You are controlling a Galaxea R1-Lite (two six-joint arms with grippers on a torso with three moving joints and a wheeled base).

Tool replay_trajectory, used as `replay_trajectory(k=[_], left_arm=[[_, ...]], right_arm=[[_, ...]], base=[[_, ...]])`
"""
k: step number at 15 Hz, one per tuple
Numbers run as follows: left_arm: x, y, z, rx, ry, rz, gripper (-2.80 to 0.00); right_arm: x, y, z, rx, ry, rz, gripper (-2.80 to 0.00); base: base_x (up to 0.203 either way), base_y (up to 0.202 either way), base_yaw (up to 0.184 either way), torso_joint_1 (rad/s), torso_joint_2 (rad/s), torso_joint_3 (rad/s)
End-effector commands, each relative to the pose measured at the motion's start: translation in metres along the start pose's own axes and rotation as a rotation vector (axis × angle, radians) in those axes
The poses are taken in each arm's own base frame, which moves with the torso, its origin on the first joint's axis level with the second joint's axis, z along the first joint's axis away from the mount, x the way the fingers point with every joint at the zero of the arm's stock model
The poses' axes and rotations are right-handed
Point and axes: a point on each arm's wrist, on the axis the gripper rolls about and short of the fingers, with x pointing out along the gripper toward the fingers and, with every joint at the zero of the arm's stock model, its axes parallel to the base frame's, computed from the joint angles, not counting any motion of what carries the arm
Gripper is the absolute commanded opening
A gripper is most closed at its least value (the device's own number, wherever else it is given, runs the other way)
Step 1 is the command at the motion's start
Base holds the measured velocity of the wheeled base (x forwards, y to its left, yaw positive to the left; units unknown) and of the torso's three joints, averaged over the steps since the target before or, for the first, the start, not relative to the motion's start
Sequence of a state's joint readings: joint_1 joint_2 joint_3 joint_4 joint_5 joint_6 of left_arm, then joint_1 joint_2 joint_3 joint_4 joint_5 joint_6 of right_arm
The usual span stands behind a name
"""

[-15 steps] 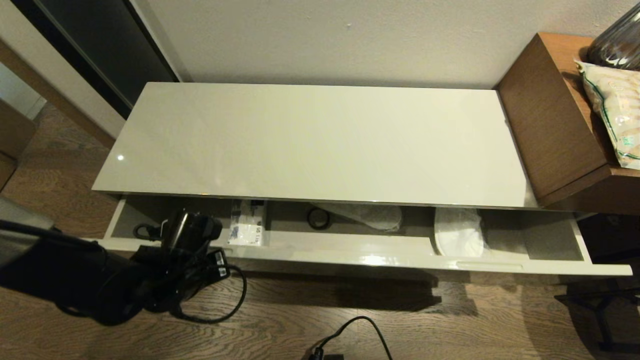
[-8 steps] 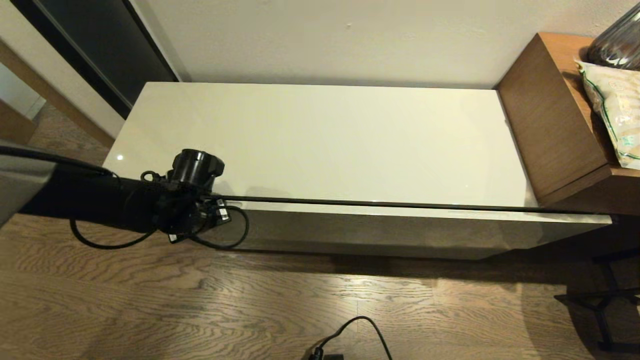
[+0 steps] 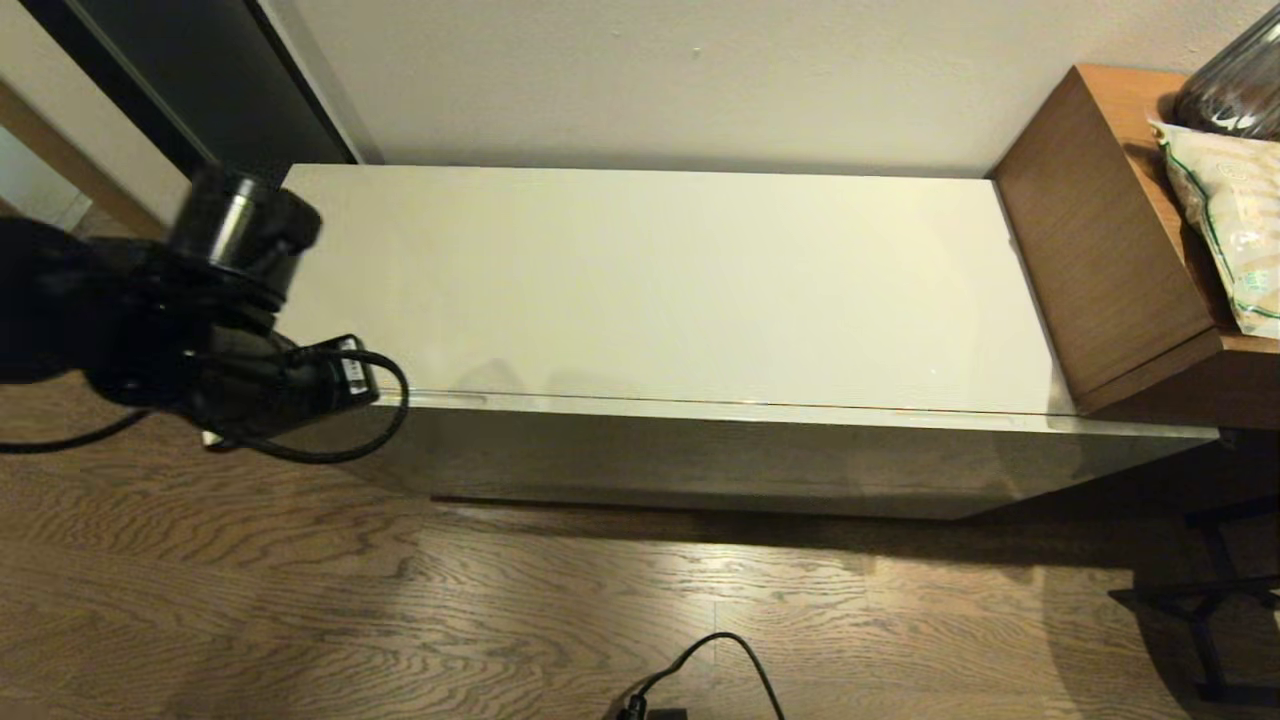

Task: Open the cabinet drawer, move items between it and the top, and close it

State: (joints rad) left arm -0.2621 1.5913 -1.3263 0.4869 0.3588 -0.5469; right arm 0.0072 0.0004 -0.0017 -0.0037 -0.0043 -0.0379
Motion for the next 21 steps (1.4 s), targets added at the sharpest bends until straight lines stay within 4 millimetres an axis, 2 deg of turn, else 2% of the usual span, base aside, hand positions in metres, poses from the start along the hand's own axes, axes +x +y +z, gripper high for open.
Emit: replay_trajectory(k=[1,3,6,8,10,12,14,16,19,21], left_arm=[[-0.083,0.036,0.000,-0.042,-0.094,-0.065,-2.80],[-0.138,0.072,-0.019,-0.044,-0.103,-0.096,-2.80],[-0.206,0.132,-0.070,-0.070,-0.082,-0.121,-2.80],[-0.232,0.157,-0.105,-0.089,-0.054,-0.138,-2.80],[-0.248,0.181,-0.149,-0.048,-0.078,-0.178,-2.80],[-0.243,0.197,-0.193,0.065,-0.081,-0.185,-2.80],[-0.227,0.205,-0.227,0.181,-0.060,-0.159,-2.80],[-0.212,0.206,-0.243,0.274,-0.038,-0.147,-2.80],[-0.187,0.204,-0.262,0.272,-0.035,-0.136,-2.80],[-0.180,0.208,-0.279,0.261,-0.093,-0.144,-2.80]], right_arm=[[0.000,0.000,0.000,0.000,-0.003,0.000,-2.80],[0.000,0.000,0.000,0.000,-0.001,0.000,-2.80],[0.000,0.000,0.000,0.000,-0.001,0.000,-2.80],[0.000,0.000,0.000,0.000,-0.001,0.000,-2.80],[0.000,0.000,0.000,0.000,-0.001,0.000,-2.80],[0.000,0.000,0.000,0.000,-0.001,0.000,-2.80],[0.000,0.000,0.000,0.000,-0.004,0.000,-2.80],[0.000,0.000,0.000,0.000,-0.001,0.000,-2.80],[0.000,0.000,0.000,0.000,-0.002,0.000,-2.80],[0.000,0.000,0.000,0.000,-0.001,0.000,-2.80]], base=[[0.000,0.000,0.000,0.000,0.00,0.000],[0.000,0.000,0.000,0.000,0.00,0.000],[0.000,0.000,0.000,0.000,0.00,0.000],[0.000,0.000,0.000,0.000,0.00,0.000],[0.000,0.000,0.000,0.000,0.00,0.000],[0.000,0.000,0.000,0.000,0.00,0.000],[0.000,0.000,0.000,0.000,0.00,0.000],[0.000,0.000,0.000,0.000,0.00,0.000],[0.000,0.000,0.000,0.000,0.00,0.000],[0.000,0.000,0.000,0.000,0.00,0.000]])
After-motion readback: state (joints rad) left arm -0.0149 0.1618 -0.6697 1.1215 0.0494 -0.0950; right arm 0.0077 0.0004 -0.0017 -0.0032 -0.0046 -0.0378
